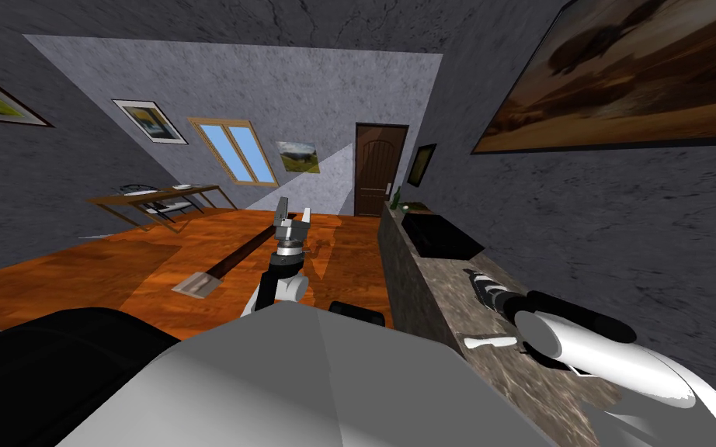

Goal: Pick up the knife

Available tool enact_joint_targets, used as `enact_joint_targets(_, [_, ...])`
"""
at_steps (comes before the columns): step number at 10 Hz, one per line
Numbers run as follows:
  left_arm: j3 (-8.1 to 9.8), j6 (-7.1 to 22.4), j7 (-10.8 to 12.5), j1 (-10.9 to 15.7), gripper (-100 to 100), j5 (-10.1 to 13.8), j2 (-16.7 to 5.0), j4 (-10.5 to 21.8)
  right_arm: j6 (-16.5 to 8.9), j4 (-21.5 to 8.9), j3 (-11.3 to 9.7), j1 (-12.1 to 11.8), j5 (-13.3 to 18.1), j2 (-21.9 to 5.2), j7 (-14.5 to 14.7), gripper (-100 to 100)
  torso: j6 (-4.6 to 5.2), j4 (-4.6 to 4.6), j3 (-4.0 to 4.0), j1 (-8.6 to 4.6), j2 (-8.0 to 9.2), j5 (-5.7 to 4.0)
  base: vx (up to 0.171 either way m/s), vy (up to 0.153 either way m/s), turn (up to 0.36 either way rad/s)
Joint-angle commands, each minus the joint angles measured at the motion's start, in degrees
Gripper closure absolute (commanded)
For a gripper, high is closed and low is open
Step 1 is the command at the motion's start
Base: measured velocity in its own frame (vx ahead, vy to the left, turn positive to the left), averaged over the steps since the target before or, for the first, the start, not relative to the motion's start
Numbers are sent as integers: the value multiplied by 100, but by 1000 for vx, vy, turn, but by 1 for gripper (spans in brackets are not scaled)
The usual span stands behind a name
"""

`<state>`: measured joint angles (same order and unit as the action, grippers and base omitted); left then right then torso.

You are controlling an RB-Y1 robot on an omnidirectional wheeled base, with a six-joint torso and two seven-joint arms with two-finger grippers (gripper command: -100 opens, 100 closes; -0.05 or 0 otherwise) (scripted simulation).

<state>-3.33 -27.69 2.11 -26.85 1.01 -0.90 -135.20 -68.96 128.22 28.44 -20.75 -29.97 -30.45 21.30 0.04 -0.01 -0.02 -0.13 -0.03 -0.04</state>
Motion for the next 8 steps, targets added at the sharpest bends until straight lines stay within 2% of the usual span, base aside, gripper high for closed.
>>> enact_joint_targets(1, [0, 0, 0, 0, 0, 0, 0, 0, -286, -101, -14, 56, -33, -38, 28, -100, 0, 0, 0, 0, 0, 0, 16, -31, 1])
enact_joint_targets(2, [0, 0, 0, 0, 0, 0, 0, 0, -324, -101, -14, 56, -33, -38, 28, -100, -1, 0, -1, 2, -1, 0, 7, -12, 3])
enact_joint_targets(5, [0, 0, 0, 0, 0, 0, 0, 0, -908, -290, 1, 43, -221, -113, 128, -100, -1, 0, 1, 3, 2, 0, 11, -32, -7])
enact_joint_targets(8, [0, 0, 0, 0, 0, 0, 0, 0, -1339, -381, 1, 34, -306, -142, 176, -100, 0, 0, 0, -2, 1, -1, 11, -36, -7])
